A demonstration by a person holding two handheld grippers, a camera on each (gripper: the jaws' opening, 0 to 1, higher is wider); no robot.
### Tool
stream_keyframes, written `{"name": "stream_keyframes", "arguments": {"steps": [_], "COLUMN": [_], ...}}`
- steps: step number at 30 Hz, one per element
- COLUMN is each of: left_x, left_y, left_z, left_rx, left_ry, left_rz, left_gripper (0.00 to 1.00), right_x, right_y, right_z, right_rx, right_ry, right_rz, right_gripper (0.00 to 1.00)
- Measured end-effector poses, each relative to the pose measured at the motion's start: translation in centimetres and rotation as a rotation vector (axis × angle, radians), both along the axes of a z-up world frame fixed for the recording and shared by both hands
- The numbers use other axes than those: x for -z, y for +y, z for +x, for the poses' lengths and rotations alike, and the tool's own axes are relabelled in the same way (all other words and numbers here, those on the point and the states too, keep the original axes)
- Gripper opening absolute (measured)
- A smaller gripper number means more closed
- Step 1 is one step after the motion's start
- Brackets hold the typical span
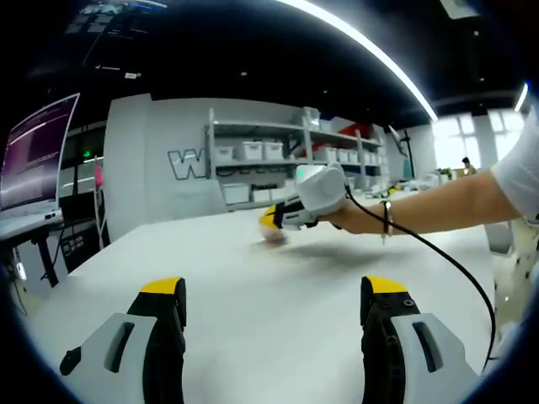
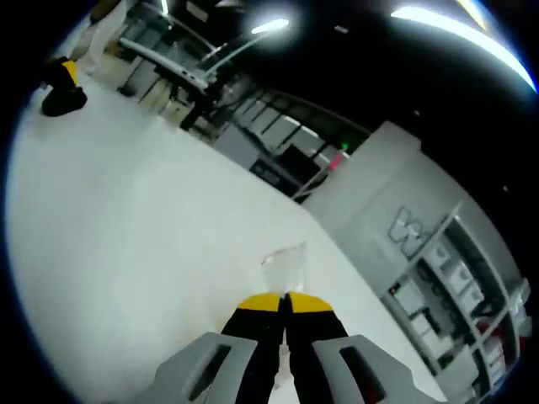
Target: Open the resealable bag by pulling the two sides of the seal apart until the entire bag opening is separated and visibly accessible.
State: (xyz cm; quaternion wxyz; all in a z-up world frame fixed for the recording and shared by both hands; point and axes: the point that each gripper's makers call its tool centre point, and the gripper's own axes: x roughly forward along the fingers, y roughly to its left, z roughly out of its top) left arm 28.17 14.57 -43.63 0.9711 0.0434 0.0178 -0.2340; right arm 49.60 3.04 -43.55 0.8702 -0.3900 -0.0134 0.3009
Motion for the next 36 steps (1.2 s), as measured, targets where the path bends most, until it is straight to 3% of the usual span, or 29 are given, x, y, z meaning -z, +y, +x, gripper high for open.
{"name": "stream_keyframes", "arguments": {"steps": [17, 25, 36], "left_x": [-0.1, -0.2, -0.2], "left_y": [0.0, -0.1, -0.2], "left_z": [0.3, 0.3, 0.1], "left_rx": [0.003, 0.005, 0.008], "left_ry": [-0.004, -0.009, -0.009], "left_rz": [0.003, 0.007, 0.008], "left_gripper": [0.85, 0.85, 0.85], "right_x": [-1.8, -2.6, -3.8], "right_y": [-1.7, -2.5, -3.1], "right_z": [1.2, 2.8, 3.1], "right_rx": [0.042, 0.059, 0.071], "right_ry": [-0.028, -0.025, -0.033], "right_rz": [0.061, 0.113, 0.180], "right_gripper": [0.00, 0.00, 0.00]}}
